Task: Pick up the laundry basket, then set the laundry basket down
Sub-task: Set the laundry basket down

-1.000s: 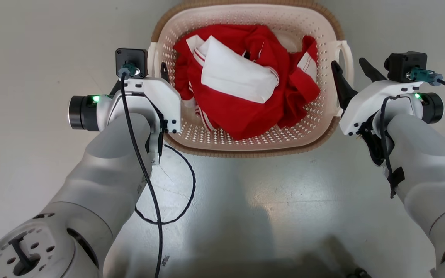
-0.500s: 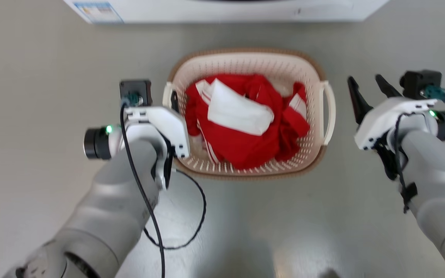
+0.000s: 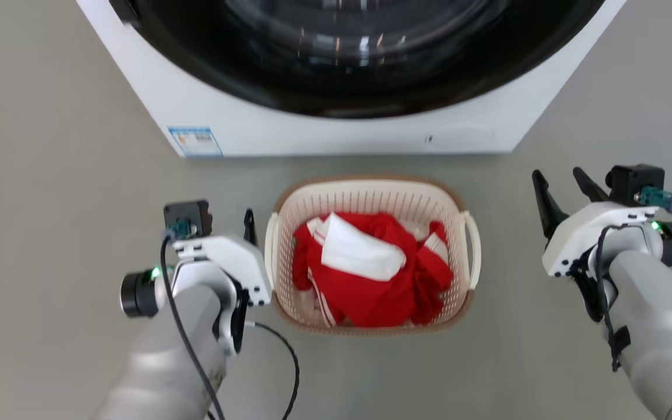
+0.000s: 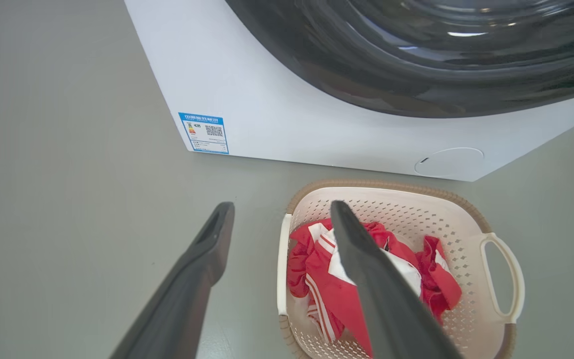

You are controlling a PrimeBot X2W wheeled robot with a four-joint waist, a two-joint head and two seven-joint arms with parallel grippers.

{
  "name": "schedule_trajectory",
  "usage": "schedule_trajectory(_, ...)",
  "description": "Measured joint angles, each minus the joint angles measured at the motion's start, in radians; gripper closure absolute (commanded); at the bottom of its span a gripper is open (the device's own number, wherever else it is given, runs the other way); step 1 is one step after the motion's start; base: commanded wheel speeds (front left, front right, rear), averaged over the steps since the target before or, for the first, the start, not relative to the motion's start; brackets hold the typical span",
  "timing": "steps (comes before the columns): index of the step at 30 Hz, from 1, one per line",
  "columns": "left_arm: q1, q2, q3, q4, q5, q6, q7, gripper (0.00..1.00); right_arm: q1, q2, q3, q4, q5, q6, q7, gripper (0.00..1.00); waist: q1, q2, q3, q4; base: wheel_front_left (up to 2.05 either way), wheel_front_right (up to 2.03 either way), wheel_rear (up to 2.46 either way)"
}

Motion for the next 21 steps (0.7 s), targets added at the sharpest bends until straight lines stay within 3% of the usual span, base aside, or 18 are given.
schedule_trajectory(11,0.18,0.018,0.23,-0.141,0.19,-0.027,0.0,0.0,0.155,0.028,-0.193,-0.121,-0.185,0.0,0.0,0.0,0.0,0.0,-0.155,-0.008,0.0,0.0,0.0)
schedule_trajectory(21,0.35,0.002,0.412,-0.265,0.345,-0.086,0.0,0.0,0.289,0.062,-0.31,-0.206,-0.307,0.0,0.0,0.0,0.0,0.0,-0.261,-0.003,0.0,0.0,0.0)
